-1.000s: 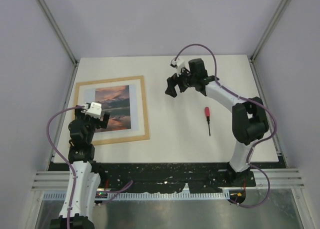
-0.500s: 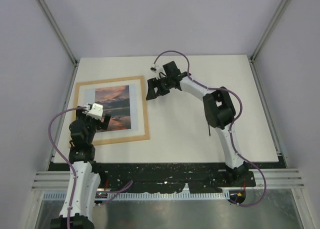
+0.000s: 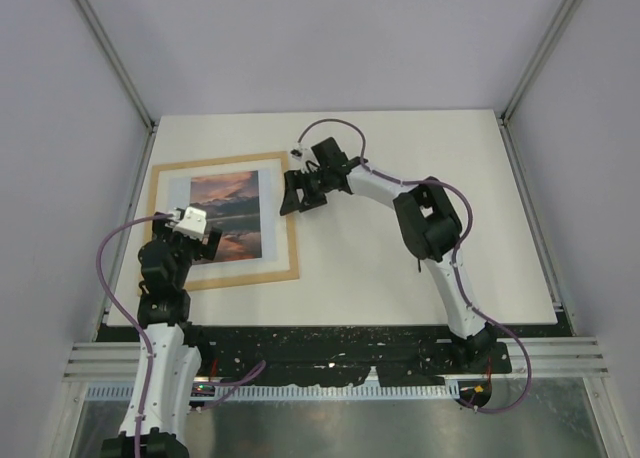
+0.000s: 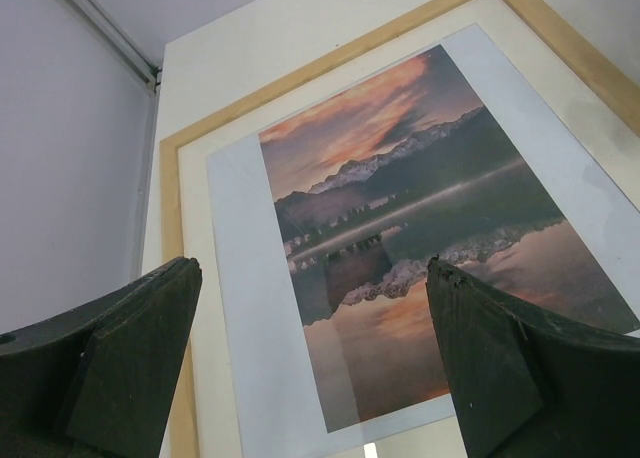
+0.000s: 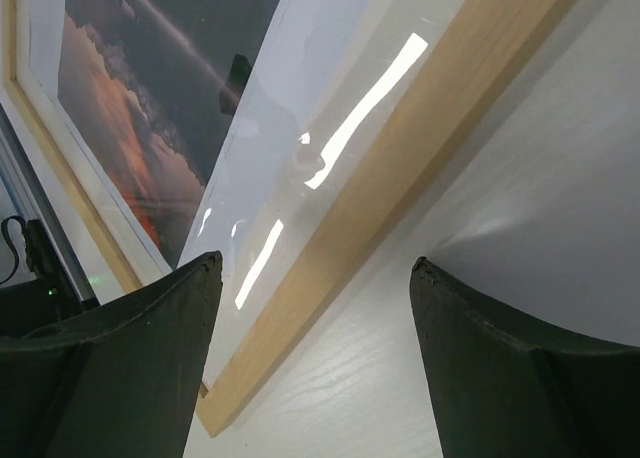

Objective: Take the photo out of the frame
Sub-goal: Turn over the photo frame at the center of the board.

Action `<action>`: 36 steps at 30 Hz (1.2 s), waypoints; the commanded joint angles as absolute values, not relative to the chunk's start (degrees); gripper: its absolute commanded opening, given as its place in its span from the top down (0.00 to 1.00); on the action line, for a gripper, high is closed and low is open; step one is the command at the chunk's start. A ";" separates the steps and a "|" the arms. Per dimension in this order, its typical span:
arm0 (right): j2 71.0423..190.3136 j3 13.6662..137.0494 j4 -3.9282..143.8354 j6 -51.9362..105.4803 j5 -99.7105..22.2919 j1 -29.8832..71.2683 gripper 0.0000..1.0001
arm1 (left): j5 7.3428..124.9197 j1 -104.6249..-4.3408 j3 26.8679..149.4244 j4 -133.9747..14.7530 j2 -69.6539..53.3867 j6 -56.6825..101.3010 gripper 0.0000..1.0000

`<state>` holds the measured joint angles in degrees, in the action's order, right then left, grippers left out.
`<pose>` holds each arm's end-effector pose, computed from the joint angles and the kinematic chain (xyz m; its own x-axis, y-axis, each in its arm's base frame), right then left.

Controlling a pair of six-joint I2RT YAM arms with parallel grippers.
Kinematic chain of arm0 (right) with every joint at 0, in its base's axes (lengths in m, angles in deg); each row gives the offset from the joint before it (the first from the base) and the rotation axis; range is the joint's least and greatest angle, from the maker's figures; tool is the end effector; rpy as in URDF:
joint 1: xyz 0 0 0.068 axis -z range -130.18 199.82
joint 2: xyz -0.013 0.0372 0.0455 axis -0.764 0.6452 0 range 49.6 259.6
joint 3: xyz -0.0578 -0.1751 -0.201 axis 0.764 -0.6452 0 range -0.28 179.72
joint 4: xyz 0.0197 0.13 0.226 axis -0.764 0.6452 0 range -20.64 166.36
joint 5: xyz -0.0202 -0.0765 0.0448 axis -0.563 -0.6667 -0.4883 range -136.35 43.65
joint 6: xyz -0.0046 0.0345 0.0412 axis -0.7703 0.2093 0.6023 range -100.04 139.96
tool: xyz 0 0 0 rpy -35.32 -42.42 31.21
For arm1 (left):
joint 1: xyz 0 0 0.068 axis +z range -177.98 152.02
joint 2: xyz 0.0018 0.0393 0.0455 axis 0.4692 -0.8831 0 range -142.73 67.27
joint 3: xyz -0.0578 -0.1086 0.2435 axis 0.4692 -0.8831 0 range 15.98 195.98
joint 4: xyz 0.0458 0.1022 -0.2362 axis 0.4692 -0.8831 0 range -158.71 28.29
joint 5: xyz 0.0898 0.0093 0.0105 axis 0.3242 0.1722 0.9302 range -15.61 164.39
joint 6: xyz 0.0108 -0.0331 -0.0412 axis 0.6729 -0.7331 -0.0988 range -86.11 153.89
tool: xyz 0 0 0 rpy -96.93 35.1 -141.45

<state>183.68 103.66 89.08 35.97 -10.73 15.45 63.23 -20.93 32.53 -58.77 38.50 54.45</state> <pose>0.4108 0.3062 0.1532 -0.8187 -0.2882 -0.4967 -0.5648 0.5603 0.6058 0.1479 0.0112 0.2298 -0.1255 0.3317 -0.9350 0.1210 0.9405 0.3174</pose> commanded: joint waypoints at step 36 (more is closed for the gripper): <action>191.01 110.37 100.12 45.80 -36.86 8.95 0.64 | 54.71 -20.86 34.17 -61.27 39.07 57.27 0.00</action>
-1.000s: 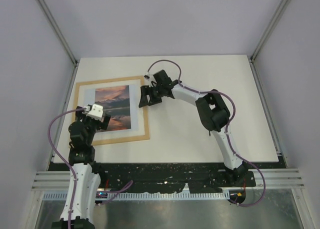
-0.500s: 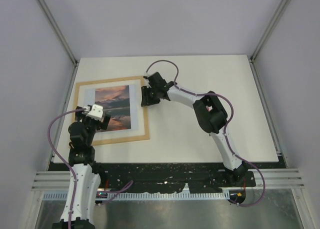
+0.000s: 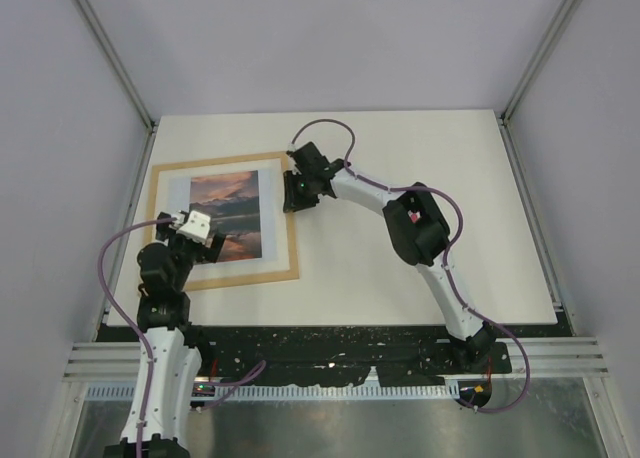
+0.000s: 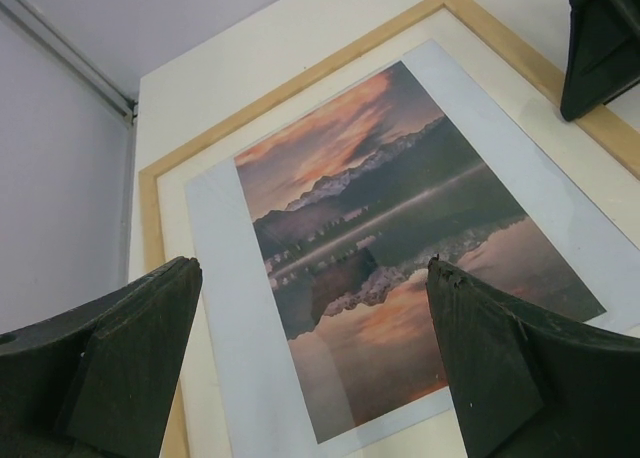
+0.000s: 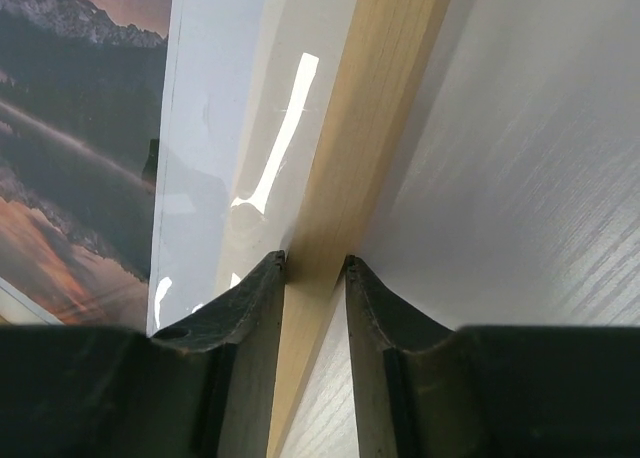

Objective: Take the photo out of the frame
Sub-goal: Turn over the photo frame at the center of the board.

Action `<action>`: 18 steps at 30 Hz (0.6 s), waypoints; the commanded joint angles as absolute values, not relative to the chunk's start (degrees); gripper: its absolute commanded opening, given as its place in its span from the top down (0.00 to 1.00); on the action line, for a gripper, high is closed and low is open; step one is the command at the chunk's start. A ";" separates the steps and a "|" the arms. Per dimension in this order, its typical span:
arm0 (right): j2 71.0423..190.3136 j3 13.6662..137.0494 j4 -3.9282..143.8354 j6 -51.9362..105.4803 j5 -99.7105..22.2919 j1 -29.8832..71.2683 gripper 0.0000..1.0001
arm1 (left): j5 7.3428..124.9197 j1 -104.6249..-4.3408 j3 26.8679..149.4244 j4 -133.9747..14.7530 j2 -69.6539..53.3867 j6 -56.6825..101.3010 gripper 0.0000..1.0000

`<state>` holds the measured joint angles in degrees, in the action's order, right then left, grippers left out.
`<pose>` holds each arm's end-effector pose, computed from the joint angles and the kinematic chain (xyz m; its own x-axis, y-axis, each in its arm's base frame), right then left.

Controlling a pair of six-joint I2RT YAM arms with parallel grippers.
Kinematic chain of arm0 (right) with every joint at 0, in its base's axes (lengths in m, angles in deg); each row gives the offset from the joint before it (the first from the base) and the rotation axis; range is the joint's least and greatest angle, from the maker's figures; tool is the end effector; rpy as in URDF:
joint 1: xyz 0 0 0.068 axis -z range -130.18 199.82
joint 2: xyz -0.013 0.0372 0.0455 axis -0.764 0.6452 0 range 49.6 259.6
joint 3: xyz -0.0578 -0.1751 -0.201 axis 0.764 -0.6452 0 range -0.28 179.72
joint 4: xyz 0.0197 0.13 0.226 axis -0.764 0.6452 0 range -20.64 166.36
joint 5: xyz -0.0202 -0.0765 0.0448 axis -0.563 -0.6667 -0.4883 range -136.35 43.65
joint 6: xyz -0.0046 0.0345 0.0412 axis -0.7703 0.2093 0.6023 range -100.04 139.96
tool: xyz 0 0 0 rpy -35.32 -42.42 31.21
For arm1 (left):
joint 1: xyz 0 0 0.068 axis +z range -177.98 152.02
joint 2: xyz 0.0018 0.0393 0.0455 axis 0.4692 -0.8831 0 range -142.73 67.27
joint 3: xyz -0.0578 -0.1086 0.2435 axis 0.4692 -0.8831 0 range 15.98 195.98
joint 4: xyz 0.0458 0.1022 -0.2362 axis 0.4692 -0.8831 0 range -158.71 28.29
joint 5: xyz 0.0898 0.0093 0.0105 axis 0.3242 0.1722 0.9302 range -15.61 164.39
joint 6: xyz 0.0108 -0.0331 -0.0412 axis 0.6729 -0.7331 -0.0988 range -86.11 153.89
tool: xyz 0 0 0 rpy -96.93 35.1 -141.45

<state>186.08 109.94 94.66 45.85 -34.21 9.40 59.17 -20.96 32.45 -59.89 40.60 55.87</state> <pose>0.3950 0.3463 0.1554 -0.8568 -0.1689 -0.4873 -0.3993 0.8151 0.4196 0.1431 0.0081 0.2319 -0.0817 0.3538 -0.9317 0.1839 0.9242 0.3348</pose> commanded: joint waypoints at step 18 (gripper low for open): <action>185.92 104.58 99.86 43.43 -33.25 18.53 0.92 | 70.26 -49.59 39.88 -62.07 19.03 76.25 0.00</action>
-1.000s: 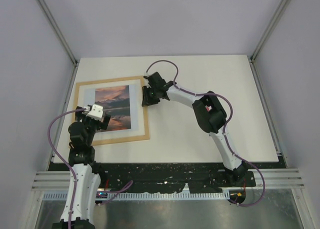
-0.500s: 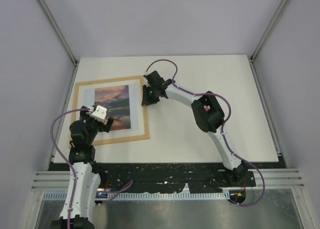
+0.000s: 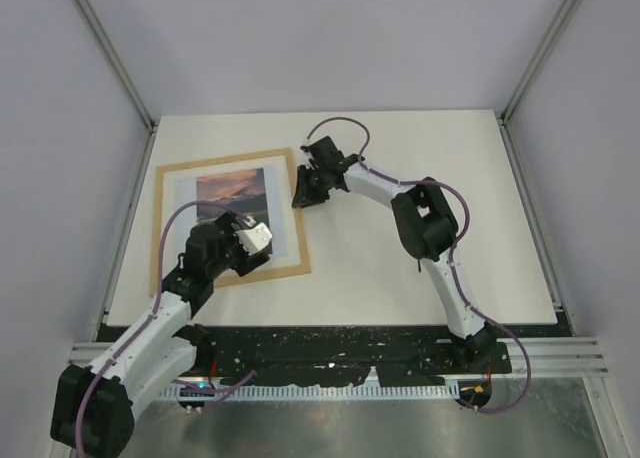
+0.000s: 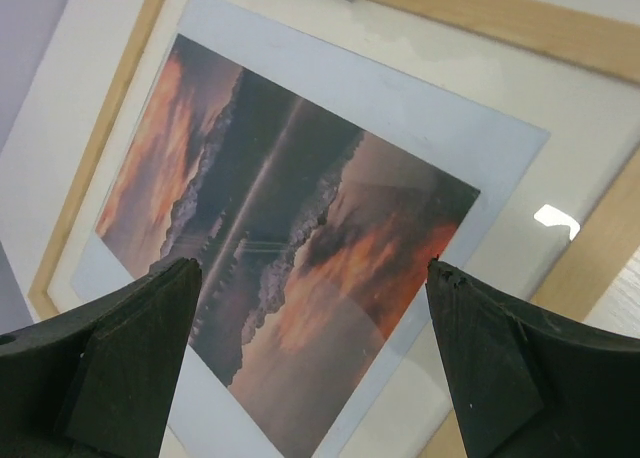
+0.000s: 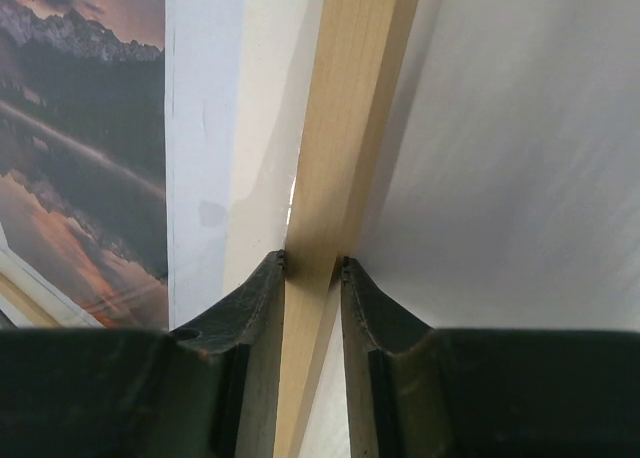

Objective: Take the photo out of the frame
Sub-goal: Turn over the photo frame at the center of the board.

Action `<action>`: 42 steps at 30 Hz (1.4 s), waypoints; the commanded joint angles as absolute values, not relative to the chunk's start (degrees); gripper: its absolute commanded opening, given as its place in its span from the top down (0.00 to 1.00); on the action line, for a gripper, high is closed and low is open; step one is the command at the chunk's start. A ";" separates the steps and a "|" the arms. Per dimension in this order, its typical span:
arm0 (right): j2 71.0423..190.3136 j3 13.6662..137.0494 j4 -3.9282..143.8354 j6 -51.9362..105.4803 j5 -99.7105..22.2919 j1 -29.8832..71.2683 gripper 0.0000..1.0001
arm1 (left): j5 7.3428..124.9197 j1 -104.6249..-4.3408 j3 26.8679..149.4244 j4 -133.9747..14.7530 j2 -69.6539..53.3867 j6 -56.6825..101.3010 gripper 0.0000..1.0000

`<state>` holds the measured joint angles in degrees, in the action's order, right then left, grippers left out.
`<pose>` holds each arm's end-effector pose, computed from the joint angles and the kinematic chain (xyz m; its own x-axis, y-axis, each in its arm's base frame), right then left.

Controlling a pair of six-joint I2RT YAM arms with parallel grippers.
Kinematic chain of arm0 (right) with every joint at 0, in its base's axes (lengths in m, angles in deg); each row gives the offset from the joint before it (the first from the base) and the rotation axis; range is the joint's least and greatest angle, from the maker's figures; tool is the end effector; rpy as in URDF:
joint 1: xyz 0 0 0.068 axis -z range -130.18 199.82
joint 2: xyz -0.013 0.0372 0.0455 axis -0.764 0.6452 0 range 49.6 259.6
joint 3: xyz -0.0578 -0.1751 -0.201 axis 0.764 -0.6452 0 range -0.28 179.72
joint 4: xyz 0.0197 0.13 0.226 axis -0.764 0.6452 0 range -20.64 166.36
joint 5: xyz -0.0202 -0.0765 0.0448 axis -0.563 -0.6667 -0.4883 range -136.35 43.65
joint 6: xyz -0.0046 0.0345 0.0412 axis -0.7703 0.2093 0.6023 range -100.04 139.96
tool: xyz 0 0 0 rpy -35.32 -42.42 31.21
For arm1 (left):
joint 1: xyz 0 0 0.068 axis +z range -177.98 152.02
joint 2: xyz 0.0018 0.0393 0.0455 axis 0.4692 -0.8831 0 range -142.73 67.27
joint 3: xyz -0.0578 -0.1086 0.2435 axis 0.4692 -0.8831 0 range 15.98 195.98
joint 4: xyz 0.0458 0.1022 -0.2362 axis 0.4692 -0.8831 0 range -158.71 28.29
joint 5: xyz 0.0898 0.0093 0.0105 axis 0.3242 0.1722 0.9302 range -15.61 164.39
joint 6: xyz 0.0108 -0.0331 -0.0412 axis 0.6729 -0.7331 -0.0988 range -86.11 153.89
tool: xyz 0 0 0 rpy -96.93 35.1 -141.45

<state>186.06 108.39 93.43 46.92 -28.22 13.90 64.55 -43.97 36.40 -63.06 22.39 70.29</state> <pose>0.4167 0.3156 0.1493 -0.8911 -0.1134 -0.4394 -0.3468 0.7948 0.4981 0.1703 -0.0552 0.2055 -0.0880 0.6334 -0.7688 0.5859 0.6571 0.4743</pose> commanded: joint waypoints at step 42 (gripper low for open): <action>169.22 93.06 102.93 35.95 -24.64 34.00 0.92 | 84.32 -87.39 54.30 -44.58 -20.27 85.04 0.00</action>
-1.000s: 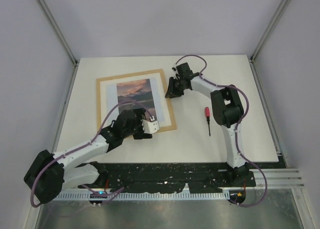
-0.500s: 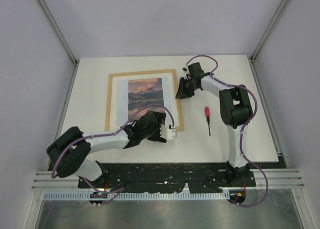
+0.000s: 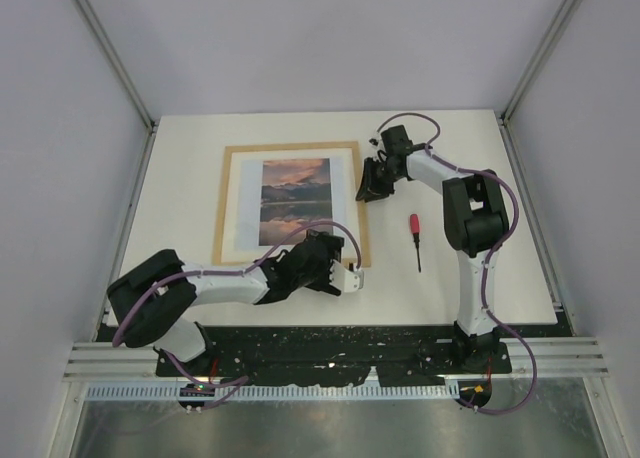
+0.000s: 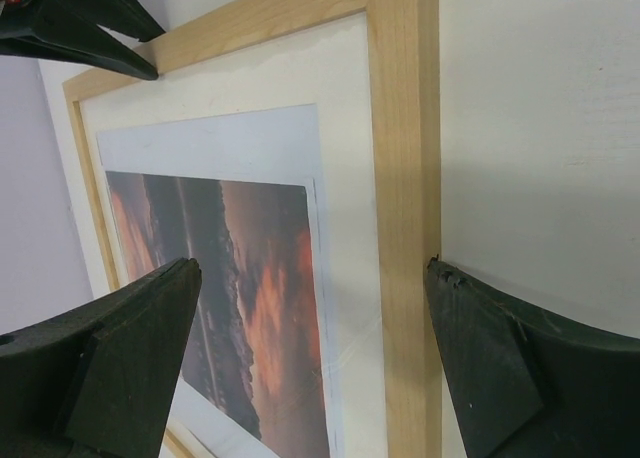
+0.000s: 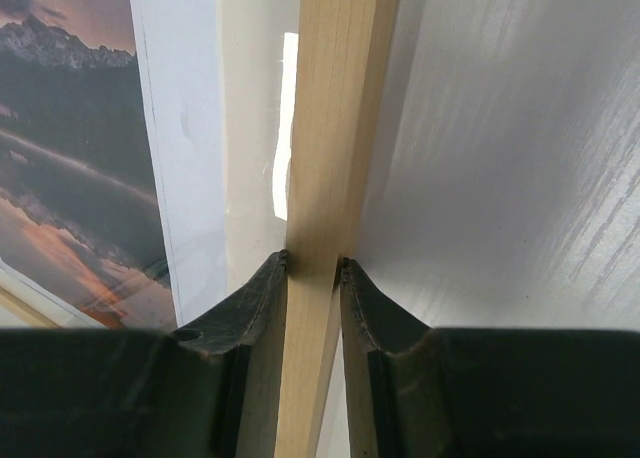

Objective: Take the photo out of the frame
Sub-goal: Turn over the photo frame at the center of the board.

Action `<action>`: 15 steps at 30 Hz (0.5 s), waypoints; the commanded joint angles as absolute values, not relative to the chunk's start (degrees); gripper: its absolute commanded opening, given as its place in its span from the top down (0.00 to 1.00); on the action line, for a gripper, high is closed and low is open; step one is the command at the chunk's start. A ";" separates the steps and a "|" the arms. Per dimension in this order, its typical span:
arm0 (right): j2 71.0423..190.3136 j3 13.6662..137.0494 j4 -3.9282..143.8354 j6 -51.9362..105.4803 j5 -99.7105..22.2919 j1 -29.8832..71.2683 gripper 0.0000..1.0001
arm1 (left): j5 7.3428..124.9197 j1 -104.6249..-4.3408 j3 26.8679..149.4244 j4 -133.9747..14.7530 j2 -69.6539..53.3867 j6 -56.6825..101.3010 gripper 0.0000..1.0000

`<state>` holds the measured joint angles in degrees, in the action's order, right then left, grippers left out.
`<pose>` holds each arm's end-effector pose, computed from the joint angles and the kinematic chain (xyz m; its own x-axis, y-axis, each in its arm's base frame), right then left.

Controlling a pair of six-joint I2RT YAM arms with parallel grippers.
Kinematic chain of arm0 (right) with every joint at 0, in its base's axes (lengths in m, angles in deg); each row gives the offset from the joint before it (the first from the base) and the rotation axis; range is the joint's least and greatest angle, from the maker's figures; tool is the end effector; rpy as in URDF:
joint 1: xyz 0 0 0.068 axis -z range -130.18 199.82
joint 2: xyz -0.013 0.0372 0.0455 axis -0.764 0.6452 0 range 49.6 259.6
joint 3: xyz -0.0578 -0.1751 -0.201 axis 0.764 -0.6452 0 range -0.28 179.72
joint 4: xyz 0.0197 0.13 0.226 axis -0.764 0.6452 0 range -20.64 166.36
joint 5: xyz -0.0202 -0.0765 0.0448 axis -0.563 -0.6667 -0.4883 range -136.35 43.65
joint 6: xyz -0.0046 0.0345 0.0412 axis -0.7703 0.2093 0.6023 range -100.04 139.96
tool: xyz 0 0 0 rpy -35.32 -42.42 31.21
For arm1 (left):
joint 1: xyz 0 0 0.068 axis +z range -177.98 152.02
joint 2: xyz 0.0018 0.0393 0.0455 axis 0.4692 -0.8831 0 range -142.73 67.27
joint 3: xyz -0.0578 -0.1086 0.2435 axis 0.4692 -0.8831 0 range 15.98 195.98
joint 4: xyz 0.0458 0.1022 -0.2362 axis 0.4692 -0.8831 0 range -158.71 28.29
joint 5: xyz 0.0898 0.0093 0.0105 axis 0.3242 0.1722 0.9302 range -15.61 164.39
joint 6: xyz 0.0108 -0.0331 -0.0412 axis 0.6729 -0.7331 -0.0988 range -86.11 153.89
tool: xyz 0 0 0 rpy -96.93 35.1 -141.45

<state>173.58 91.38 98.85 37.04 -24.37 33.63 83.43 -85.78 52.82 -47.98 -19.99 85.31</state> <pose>0.4353 0.1403 0.1577 -0.9350 0.0122 -0.3545 -0.1607 0.8763 0.4541 0.1630 -0.2486 0.1614 0.4023 0.8100 -0.4267 0.7282 -0.0006 0.6854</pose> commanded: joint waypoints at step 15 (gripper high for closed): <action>166.85 96.40 105.48 36.48 -24.20 34.35 0.92 | 84.68 -91.00 53.59 -45.28 -21.58 86.89 0.00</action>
<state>172.99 92.43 104.62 36.56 -25.20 33.83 84.04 -90.13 52.82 -47.78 -20.78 85.81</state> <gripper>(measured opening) 0.294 0.994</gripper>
